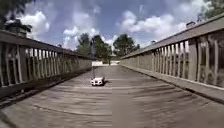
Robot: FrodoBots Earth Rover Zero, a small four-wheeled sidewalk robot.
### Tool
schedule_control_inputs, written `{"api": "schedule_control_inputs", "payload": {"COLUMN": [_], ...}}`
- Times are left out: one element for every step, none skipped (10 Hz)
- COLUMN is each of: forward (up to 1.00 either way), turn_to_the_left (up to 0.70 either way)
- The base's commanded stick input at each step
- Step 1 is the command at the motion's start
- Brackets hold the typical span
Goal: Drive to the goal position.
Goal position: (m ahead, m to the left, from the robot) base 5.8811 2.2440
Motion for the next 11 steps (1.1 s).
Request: {"api": "schedule_control_inputs", "payload": {"forward": [0.85,0.85,0.85,0.85,0.85,0.85,0.85,0.85,0.85,0.85,0.85], "turn_to_the_left": [0.00,0.00,0.00,0.00,0.00,0.00,0.00,0.00,0.00,0.00,0.00]}}
